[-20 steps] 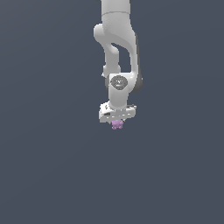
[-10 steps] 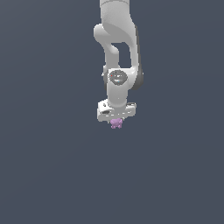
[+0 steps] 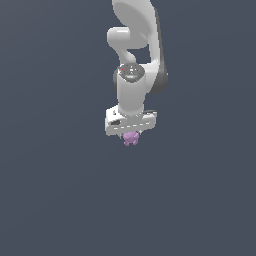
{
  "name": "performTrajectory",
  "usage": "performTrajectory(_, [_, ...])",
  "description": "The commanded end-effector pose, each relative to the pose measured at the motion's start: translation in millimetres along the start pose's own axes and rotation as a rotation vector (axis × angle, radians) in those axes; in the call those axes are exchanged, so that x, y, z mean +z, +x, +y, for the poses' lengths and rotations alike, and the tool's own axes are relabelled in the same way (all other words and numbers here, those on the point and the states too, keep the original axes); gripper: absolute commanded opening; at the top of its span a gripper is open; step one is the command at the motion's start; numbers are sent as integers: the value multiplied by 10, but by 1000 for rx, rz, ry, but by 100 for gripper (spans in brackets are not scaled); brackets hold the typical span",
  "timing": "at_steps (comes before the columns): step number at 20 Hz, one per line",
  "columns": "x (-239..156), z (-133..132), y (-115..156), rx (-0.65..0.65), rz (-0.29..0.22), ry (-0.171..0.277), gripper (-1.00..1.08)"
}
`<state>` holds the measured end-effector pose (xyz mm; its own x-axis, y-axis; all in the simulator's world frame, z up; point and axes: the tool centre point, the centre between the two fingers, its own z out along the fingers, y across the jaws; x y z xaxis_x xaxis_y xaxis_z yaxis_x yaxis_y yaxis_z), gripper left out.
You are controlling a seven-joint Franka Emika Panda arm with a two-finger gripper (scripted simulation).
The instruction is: Pick up the object and move it to a goal position.
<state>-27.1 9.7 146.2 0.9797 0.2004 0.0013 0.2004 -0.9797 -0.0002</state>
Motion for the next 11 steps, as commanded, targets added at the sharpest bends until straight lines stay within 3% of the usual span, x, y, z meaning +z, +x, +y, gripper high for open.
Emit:
performTrajectory(1, [-145, 39, 60, 0, -1, 0, -100])
performTrajectory(11, [-381, 108, 175, 0, -1, 0, -100])
